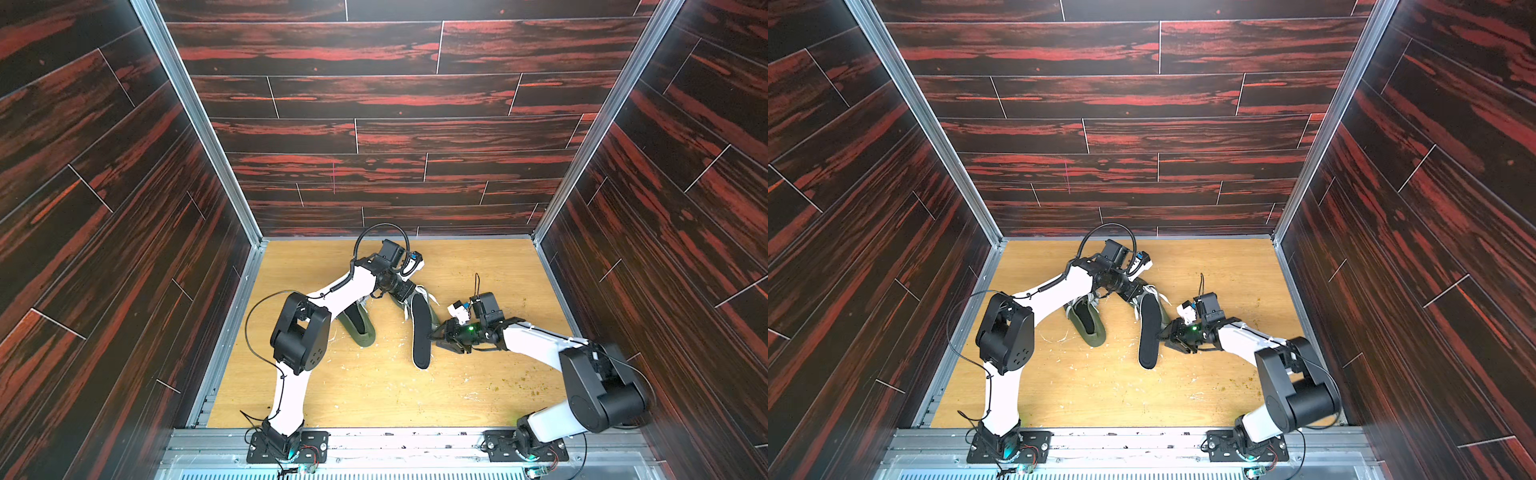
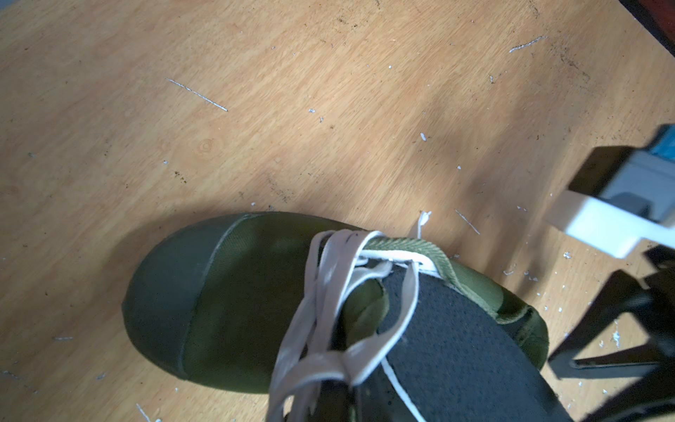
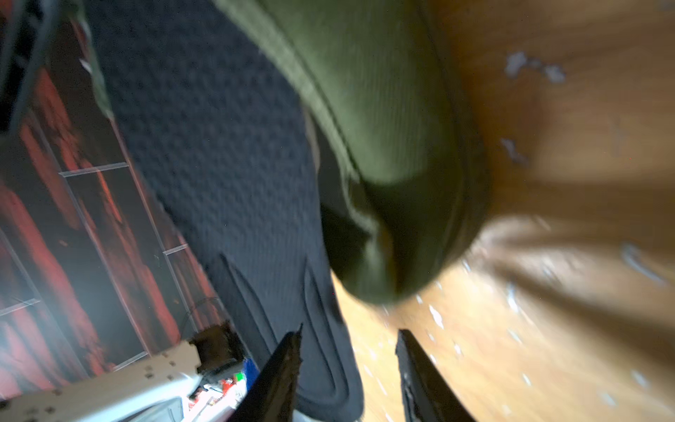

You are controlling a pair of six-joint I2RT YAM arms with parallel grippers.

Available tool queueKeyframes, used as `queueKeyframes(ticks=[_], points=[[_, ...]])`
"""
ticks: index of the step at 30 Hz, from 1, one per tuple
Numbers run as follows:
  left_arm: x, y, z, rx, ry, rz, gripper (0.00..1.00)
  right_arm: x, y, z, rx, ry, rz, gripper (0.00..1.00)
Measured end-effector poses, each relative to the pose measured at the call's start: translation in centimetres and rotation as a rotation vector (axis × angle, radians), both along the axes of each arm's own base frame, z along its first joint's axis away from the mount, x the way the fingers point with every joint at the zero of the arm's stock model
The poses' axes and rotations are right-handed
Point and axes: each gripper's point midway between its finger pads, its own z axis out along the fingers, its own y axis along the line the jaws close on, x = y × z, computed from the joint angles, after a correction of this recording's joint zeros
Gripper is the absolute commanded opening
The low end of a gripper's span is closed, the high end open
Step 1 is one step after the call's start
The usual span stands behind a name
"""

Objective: Insert the insole into the shoe
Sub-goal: Adjust the insole in the shoe.

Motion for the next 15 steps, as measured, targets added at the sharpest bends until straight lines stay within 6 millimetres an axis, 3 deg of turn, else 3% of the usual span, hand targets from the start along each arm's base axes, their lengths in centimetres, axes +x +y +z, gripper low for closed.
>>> queueKeyframes(ticks=[9,15], points=[[0.2,0.0,0.1,-0.005,-0.004,0.004,0.0,1.1,2.1,-0.2,0.072,0.003,-0.021,0.42],[0.3,0.2,0.1,-0.005,-0.004,0.009,0.0,1.5,2.5,-0.5,0.089,0.012,-0.043,0.21]])
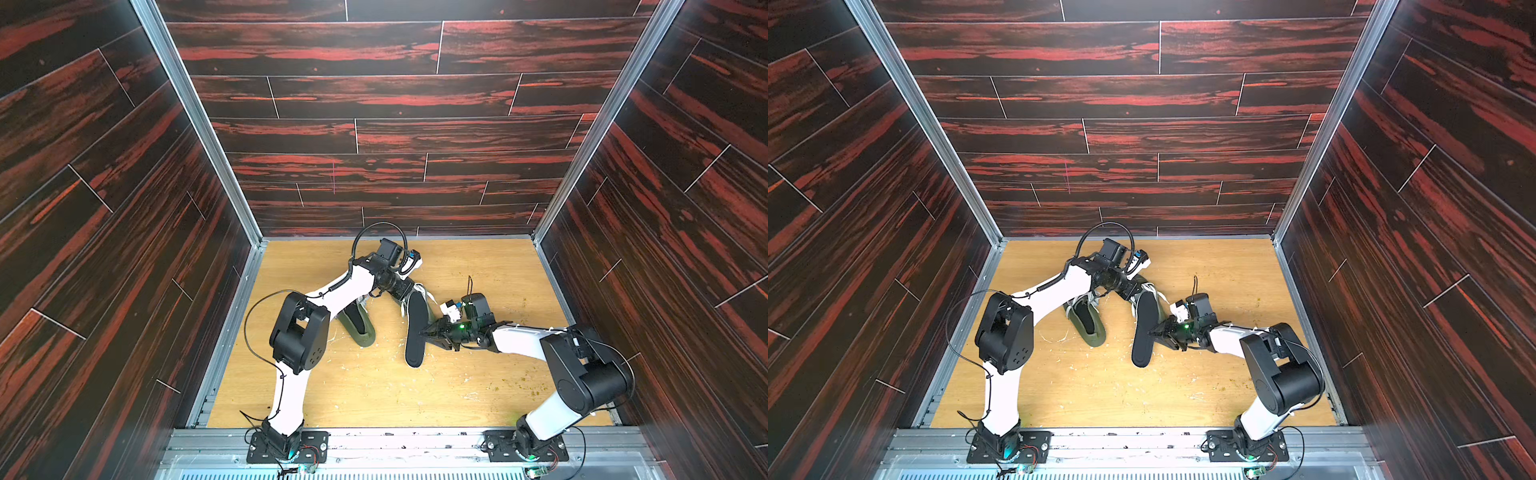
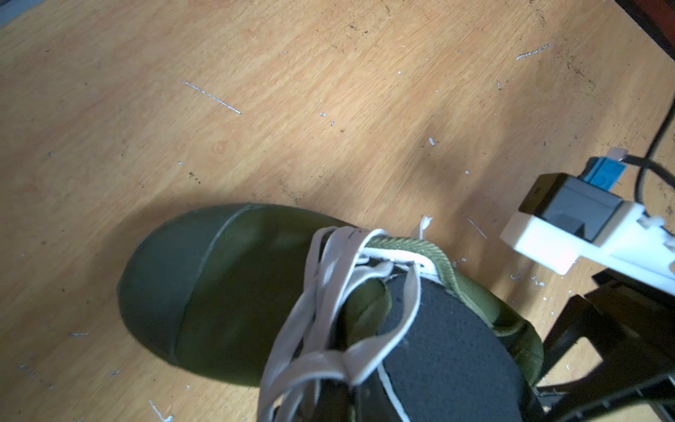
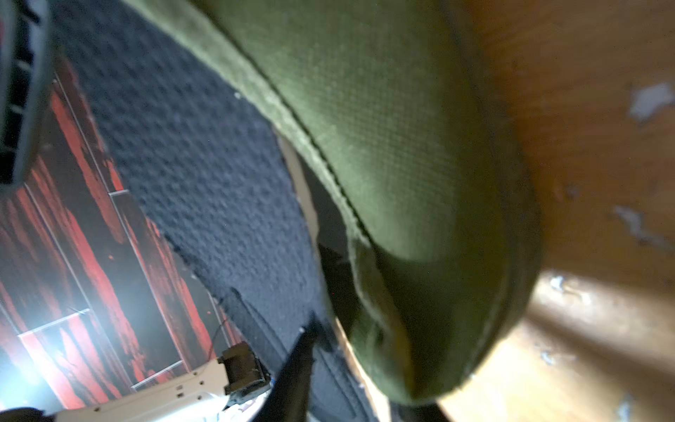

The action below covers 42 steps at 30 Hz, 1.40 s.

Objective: Insert the insole into the shoe
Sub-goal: Adjust the insole in the shoe.

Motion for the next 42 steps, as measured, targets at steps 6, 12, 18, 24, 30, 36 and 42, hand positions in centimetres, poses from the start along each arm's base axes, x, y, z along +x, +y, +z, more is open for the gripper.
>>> queueKeyframes(ticks=[6,12,18,24,30,36,42], points=[[0.0,0.0,0.0,0.004,-0.006,-0.007,0.0,0.4,0.3,0.7,0.038,-0.001,-0.02,0.03],[-0.1,0.0,-0.2,0.012,-0.016,-0.021,0.0,0.5,0.5,1.8,0.058,-0.018,-0.024,0.0],[-0.5,0.1,-0.8,0.059,-0.047,-0.069,0.0,0.0,0.1,2.8,-0.004,-0.043,0.046,0.0],[-0.5,0.3,-1.0,0.093,-0.091,-0.127,0.0,-0.4,-0.7,3.9,-0.121,-0.084,0.162,0.0],[-0.3,0.5,-1.1,0.128,-0.131,-0.16,0.0,-2.2,-2.4,4.2,-0.24,-0.082,0.258,0.0],[-0.3,0.3,-0.9,0.139,-0.171,-0.205,0.0,-2.3,-3.9,4.7,-0.372,-0.088,0.333,0.0],[-0.5,0.3,-1.0,0.138,-0.188,-0.221,0.0,-0.4,-5.1,7.0,-0.497,-0.176,0.37,0.03]])
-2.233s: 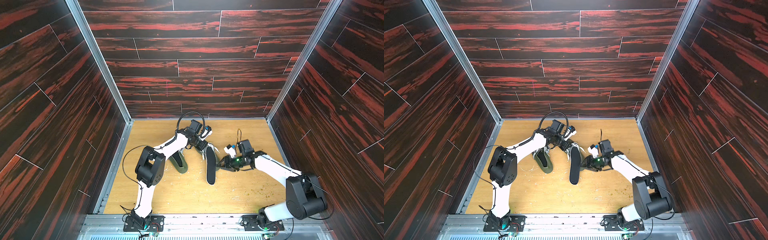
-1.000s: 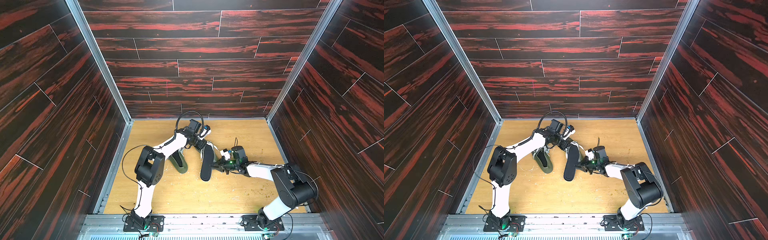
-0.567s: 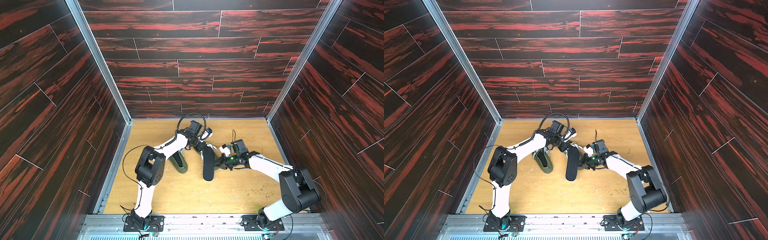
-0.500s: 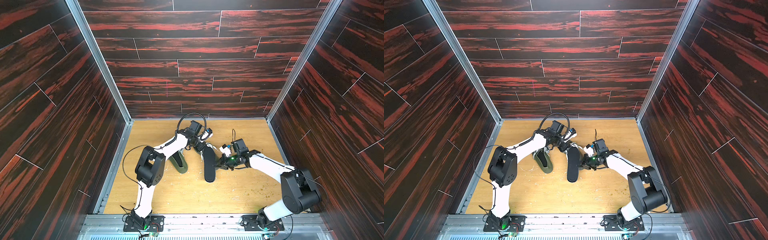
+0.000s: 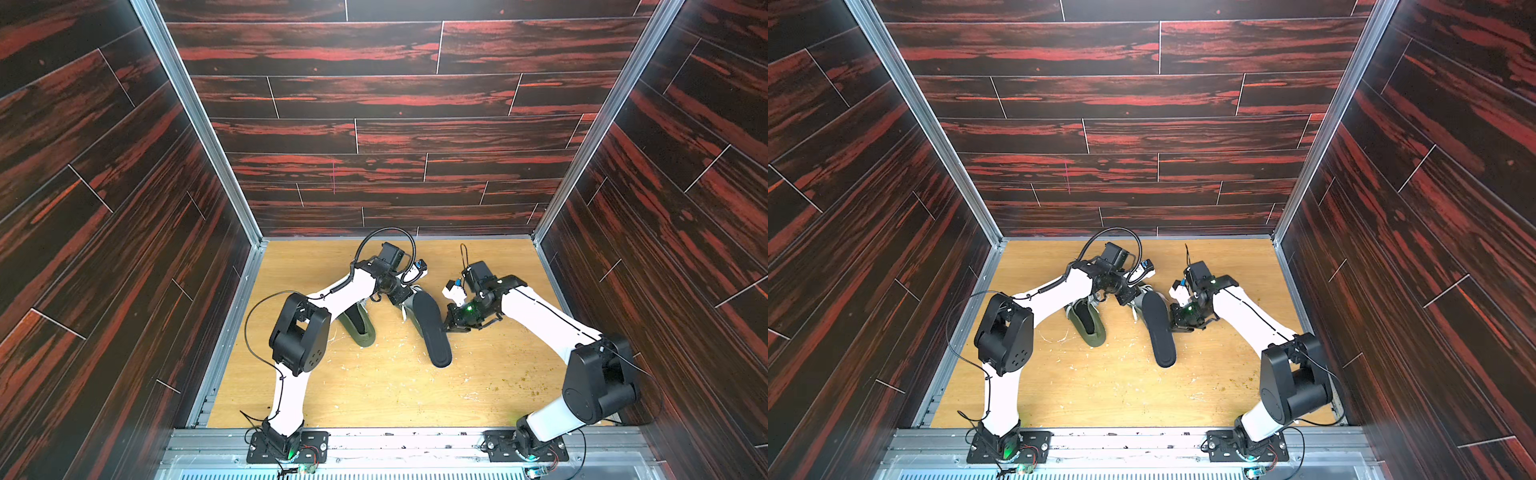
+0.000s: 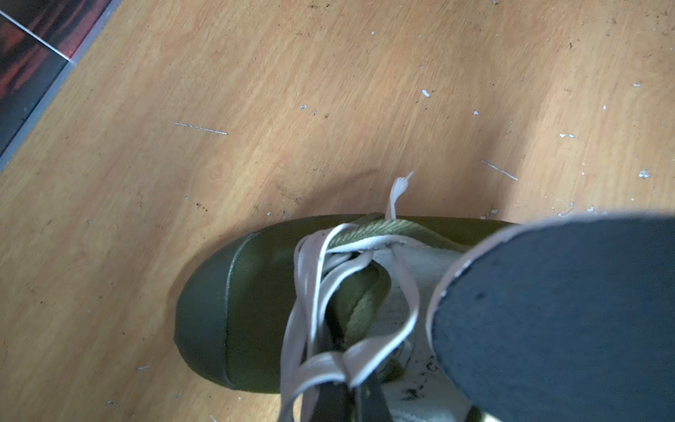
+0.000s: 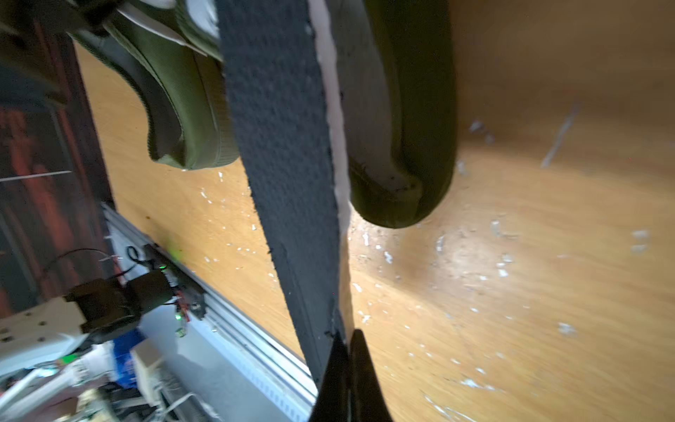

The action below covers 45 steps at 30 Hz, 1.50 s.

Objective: Insert the insole into the shoe
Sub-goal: Adjust the insole in the shoe.

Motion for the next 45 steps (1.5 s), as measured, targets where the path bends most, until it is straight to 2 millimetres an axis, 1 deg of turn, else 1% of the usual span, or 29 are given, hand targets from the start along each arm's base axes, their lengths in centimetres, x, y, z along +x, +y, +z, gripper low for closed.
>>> queueKeyframes(ticks=[2,4,9,12,14,18,24,25,26,27,32,35,38,40,42,45], points=[[0.0,-0.1,0.0,-0.004,-0.001,-0.002,0.0,0.7,-0.2,0.3,-0.032,-0.02,0.019,0.03],[0.1,-0.2,0.0,-0.014,-0.002,0.004,0.0,1.4,-0.2,-0.1,-0.057,-0.023,0.038,0.04],[0.3,-0.4,0.1,-0.035,0.003,0.028,0.0,2.5,-0.6,-3.1,-0.128,0.011,0.078,0.1],[0.3,-0.5,0.2,-0.044,0.012,0.043,0.0,3.4,-0.9,-4.3,-0.179,0.006,0.094,0.19],[0.3,-0.5,0.2,-0.049,0.019,0.054,0.0,4.1,-1.1,-4.8,-0.202,-0.01,0.096,0.3],[0.3,-0.5,0.3,-0.054,0.035,0.079,0.0,5.0,-1.0,-4.5,-0.196,-0.066,0.089,0.45],[0.4,-0.5,0.4,-0.059,0.046,0.103,0.0,4.5,-0.9,-3.4,-0.136,-0.152,0.055,0.61],[0.4,-0.5,0.4,-0.058,0.046,0.107,0.0,4.5,-0.8,-3.2,-0.123,-0.172,0.047,0.74],[0.4,-0.5,0.4,-0.056,0.047,0.109,0.0,4.5,-0.8,-3.0,-0.111,-0.188,0.04,0.95],[0.4,-0.5,0.4,-0.055,0.048,0.113,0.0,4.4,-0.7,-2.9,-0.096,-0.207,0.03,0.98],[0.3,-0.3,0.4,-0.045,0.057,0.12,0.0,4.1,-0.8,-1.8,-0.033,-0.315,-0.02,0.98],[0.3,-0.2,0.4,-0.042,0.056,0.123,0.0,5.2,-1.8,-0.5,-0.072,-0.419,-0.086,0.98],[0.4,-0.2,0.6,-0.043,0.053,0.126,0.0,6.7,-3.4,1.6,-0.193,-0.6,-0.161,0.98],[0.6,-0.3,1.0,-0.049,0.048,0.13,0.0,7.3,-4.0,3.7,-0.253,-0.713,-0.209,0.98],[0.8,-0.5,1.4,-0.058,0.042,0.132,0.0,7.8,-4.7,5.1,-0.284,-0.769,-0.258,0.98],[1.2,-0.8,2.2,-0.072,0.029,0.137,0.0,8.2,-4.9,5.9,-0.28,-0.788,-0.253,0.98]])
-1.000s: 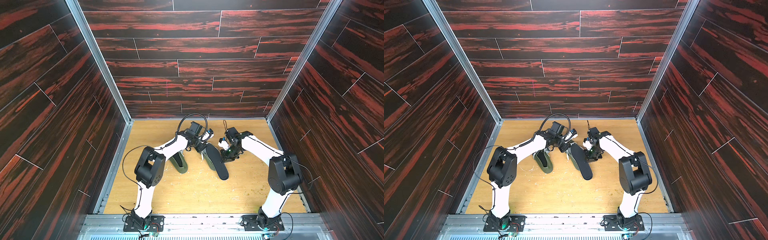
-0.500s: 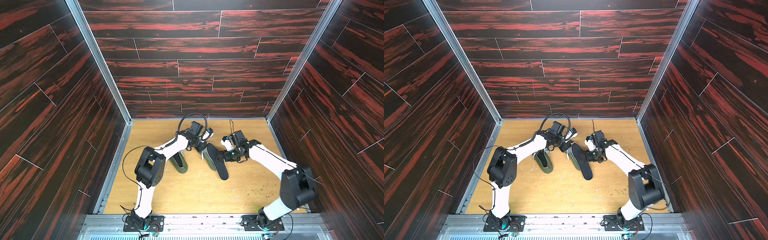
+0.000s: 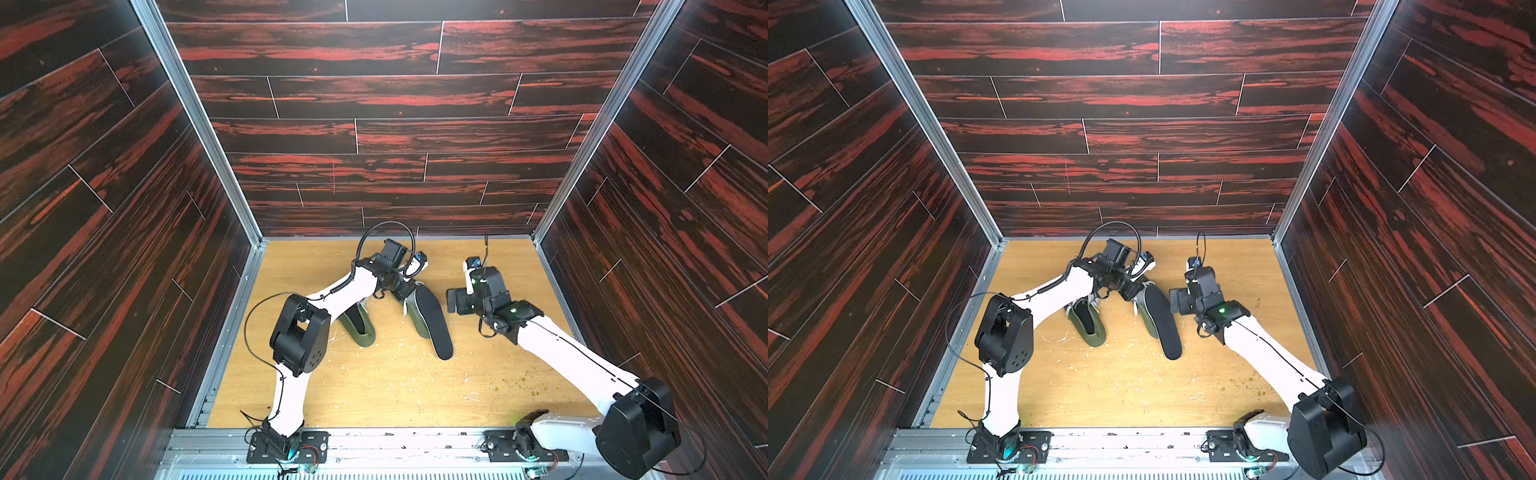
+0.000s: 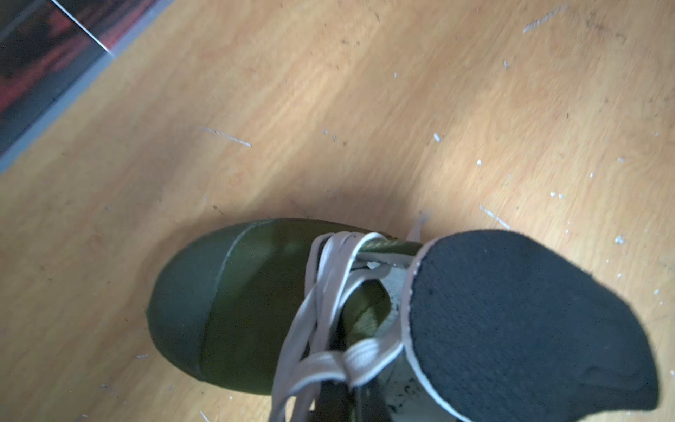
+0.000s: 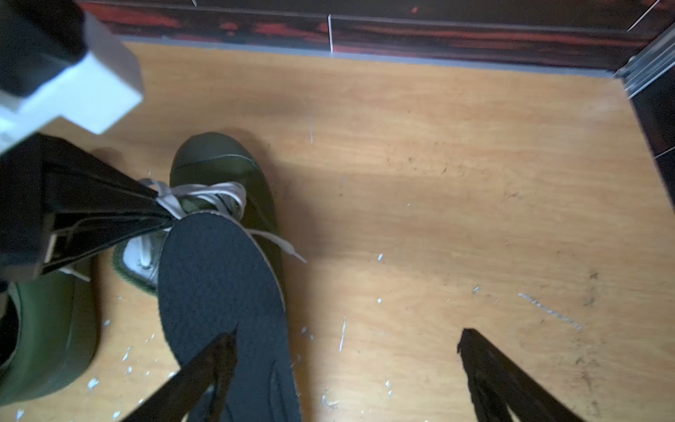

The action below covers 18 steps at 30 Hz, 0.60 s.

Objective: Insert the insole into the shoe
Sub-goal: Adjust the insole in the shoe, then insert the insole into the shoe.

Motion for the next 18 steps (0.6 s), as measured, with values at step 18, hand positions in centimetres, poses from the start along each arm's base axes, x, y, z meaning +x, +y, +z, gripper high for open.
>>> queueKeyframes(ticks=[18], points=[[0.1,-0.3,0.6,0.0,0.023,-0.001,0.0,-4.5,5.0,-7.8,0.152,0.225,0.304,0.98]])
